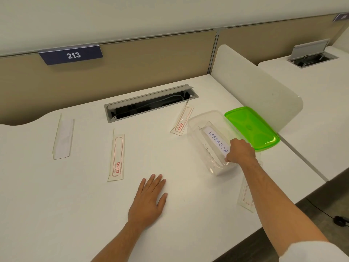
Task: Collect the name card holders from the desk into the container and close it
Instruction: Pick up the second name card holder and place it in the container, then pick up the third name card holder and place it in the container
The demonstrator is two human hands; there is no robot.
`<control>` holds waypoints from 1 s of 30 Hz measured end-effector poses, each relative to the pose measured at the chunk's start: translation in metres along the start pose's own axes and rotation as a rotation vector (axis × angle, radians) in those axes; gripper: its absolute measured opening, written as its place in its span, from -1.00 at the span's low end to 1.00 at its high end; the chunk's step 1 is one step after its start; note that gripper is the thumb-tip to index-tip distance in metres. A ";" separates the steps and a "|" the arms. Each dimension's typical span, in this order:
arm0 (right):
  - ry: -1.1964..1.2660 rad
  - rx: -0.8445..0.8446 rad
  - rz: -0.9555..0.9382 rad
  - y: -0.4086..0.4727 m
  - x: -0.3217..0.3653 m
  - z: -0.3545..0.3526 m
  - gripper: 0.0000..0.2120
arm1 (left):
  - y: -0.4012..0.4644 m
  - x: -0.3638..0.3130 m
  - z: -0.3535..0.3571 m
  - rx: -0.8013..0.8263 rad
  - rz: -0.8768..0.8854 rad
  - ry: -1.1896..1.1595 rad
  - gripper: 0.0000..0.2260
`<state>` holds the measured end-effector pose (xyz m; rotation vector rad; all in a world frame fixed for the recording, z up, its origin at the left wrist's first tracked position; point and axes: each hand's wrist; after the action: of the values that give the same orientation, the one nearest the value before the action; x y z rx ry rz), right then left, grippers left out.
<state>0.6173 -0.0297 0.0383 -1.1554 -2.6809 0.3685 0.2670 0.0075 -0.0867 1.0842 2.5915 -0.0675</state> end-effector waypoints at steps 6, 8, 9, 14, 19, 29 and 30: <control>-0.056 0.045 0.013 0.007 0.003 0.003 -0.57 | 0.000 -0.001 0.000 -0.019 0.004 -0.001 -0.52; -0.064 0.058 0.010 0.008 0.004 0.003 -0.60 | 0.000 -0.001 -0.001 -0.026 0.011 -0.002 -0.52; -0.071 0.065 0.007 0.008 0.004 0.003 -0.61 | 0.000 -0.002 -0.002 -0.028 0.012 -0.003 -0.52; -0.060 0.112 -0.006 0.010 0.004 0.003 -0.65 | -0.001 -0.001 -0.001 -0.063 0.016 -0.013 -0.53; 0.049 0.058 0.017 0.012 0.002 -0.001 -0.61 | 0.000 0.000 0.001 -0.059 0.013 -0.008 -0.53; 0.626 -0.353 -0.268 -0.037 0.049 -0.007 -0.54 | -0.001 0.000 -0.004 -0.054 -0.008 -0.094 -0.57; 0.679 -0.341 -0.332 -0.046 0.058 -0.004 -0.54 | -0.001 0.000 -0.006 -0.043 -0.012 -0.125 -0.58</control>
<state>0.5484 -0.0169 0.0611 -0.6988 -2.2866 -0.4702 0.2649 0.0083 -0.0815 1.0160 2.4768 -0.0791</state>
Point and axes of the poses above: each hand's wrist, its own y-axis towards the middle knuckle, its own z-axis out of the palm, x = y × z, and after that the axes turned 4 degrees about y, right-handed
